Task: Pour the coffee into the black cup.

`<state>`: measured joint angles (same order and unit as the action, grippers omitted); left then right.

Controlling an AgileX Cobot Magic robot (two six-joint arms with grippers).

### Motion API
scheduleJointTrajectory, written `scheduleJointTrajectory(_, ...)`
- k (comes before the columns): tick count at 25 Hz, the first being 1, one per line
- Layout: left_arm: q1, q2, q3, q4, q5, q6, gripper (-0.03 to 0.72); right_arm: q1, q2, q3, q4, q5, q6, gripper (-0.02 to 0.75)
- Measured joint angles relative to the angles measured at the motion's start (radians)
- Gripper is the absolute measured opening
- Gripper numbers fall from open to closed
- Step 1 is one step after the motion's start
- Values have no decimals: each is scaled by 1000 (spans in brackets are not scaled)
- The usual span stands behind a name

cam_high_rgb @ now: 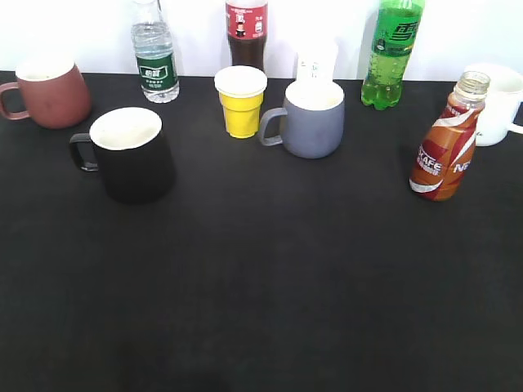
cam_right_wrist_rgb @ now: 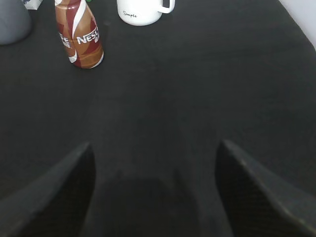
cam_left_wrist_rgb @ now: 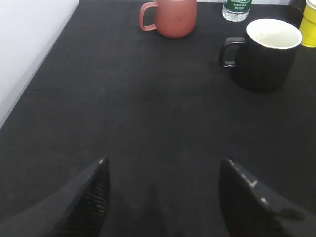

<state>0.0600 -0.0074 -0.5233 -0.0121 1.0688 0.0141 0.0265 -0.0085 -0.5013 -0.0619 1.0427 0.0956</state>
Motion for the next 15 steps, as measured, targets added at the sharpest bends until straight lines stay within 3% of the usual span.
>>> scheduleJointTrajectory(15, 0, 0, 0, -3, -4, 0, 503, 0, 0, 0, 0, 0, 0, 589)
